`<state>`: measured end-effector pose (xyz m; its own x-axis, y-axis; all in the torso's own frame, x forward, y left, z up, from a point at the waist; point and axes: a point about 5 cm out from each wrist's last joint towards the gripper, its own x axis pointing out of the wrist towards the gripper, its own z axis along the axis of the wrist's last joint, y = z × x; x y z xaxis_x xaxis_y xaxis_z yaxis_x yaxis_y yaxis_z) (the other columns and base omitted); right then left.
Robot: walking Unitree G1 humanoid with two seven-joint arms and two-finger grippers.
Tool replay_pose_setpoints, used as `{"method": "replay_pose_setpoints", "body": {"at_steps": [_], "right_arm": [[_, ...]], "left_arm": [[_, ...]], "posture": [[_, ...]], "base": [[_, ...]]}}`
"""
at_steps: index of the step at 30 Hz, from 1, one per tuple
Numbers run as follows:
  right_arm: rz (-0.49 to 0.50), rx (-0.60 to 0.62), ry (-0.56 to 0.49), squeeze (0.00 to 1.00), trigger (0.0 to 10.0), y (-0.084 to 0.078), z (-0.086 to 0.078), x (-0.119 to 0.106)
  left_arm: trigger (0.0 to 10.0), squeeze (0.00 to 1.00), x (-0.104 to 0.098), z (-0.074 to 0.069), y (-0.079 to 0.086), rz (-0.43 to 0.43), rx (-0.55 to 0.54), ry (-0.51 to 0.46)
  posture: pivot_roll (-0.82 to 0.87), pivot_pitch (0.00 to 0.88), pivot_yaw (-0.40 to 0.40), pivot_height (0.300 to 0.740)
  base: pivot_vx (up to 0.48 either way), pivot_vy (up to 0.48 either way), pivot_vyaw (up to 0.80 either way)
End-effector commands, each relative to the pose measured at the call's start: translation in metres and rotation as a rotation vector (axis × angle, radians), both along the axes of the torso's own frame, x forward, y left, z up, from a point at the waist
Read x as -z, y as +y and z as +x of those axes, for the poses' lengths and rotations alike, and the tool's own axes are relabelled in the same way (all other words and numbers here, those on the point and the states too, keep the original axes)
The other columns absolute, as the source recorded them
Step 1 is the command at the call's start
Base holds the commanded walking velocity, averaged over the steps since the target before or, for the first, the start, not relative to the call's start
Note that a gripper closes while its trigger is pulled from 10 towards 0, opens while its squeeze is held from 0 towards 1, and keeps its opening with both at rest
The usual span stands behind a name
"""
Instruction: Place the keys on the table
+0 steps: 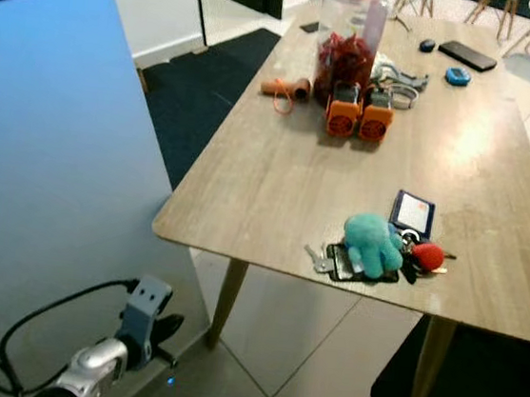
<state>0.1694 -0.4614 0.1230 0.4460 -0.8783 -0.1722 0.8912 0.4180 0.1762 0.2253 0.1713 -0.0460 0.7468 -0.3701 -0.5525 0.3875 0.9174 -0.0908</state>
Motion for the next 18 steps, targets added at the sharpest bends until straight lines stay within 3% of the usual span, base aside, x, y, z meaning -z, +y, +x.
{"method": "replay_pose_setpoints", "body": {"at_steps": [1,2,3,5,6,7,9,10,11,12,13,14,16,17,18], "right_arm": [[0.021,0.040,-0.023,0.00,10.0,0.000,-0.005,0.006],[0.082,0.089,0.015,0.00,10.0,0.005,-0.020,0.031],[0.164,0.160,0.103,0.00,10.0,0.018,-0.044,0.070],[0.182,0.174,0.125,0.00,10.0,0.021,-0.050,0.079],[0.242,0.143,0.199,0.00,10.0,0.037,-0.058,0.103],[0.242,0.143,0.199,0.00,10.0,0.037,-0.058,0.103],[0.334,0.093,0.295,0.00,10.0,0.063,-0.070,0.136],[0.334,0.093,0.295,0.00,10.0,0.063,-0.070,0.136],[0.395,0.058,0.340,0.00,10.0,0.081,-0.076,0.155],[0.395,0.058,0.340,0.00,10.0,0.081,-0.076,0.155],[0.514,-0.069,0.412,0.00,10.0,0.117,-0.076,0.182],[0.514,-0.069,0.412,0.00,10.0,0.117,-0.076,0.182],[0.691,-0.315,0.536,0.00,10.0,0.184,-0.077,0.216],[0.691,-0.315,0.536,0.00,10.0,0.184,-0.077,0.216],[0.742,-0.406,0.580,0.00,10.0,0.208,-0.079,0.225]], "left_arm": [[10.0,0.00,0.002,-0.004,0.005,0.007,-0.011,0.017],[10.0,0.00,0.003,-0.004,0.005,0.006,-0.012,0.017],[10.0,0.00,0.003,-0.005,0.005,0.006,-0.011,0.017],[10.0,0.00,0.003,-0.005,0.005,0.006,-0.011,0.016],[10.0,0.00,0.003,-0.005,0.006,0.007,-0.011,0.017],[10.0,0.00,0.003,-0.005,0.006,0.007,-0.011,0.017],[10.0,0.00,0.003,-0.006,0.007,0.010,-0.012,0.019],[10.0,0.00,0.003,-0.006,0.007,0.010,-0.012,0.019],[10.0,0.00,0.004,-0.007,0.008,0.013,-0.012,0.022],[10.0,0.00,0.004,-0.007,0.008,0.013,-0.012,0.022],[10.0,0.00,0.005,-0.008,0.008,0.026,-0.007,0.025],[10.0,0.00,0.005,-0.008,0.008,0.026,-0.007,0.025],[10.0,0.00,0.006,-0.010,0.007,0.044,0.000,0.032],[10.0,0.00,0.006,-0.010,0.007,0.044,0.000,0.032],[10.0,0.00,0.007,-0.010,0.007,0.051,0.001,0.034]], "posture": [[0.04,0.053,0.049,0.740],[0.04,0.055,0.048,0.740],[0.05,0.058,0.047,0.740],[0.05,0.058,0.047,0.740],[0.05,0.059,0.047,0.740],[0.05,0.059,0.047,0.740],[0.05,0.059,0.047,0.740],[0.05,0.059,0.047,0.740],[0.05,0.059,0.047,0.740],[0.05,0.059,0.047,0.740],[0.05,0.060,0.053,0.740],[0.05,0.060,0.053,0.740],[0.05,0.063,0.059,0.740],[0.05,0.063,0.059,0.740],[0.05,0.063,0.059,0.740]], "base": [[0.000,0.000,0.00],[0.000,0.000,0.00],[0.000,0.000,0.00],[0.000,0.000,0.00],[0.000,0.000,0.00],[0.000,0.000,0.00],[0.000,0.000,0.00],[0.000,0.000,0.00],[0.000,0.000,0.00],[0.000,0.000,0.00],[0.000,0.000,0.00],[0.000,0.000,0.00],[0.000,0.000,0.00],[0.000,0.000,0.00],[0.000,0.000,0.00]]}}
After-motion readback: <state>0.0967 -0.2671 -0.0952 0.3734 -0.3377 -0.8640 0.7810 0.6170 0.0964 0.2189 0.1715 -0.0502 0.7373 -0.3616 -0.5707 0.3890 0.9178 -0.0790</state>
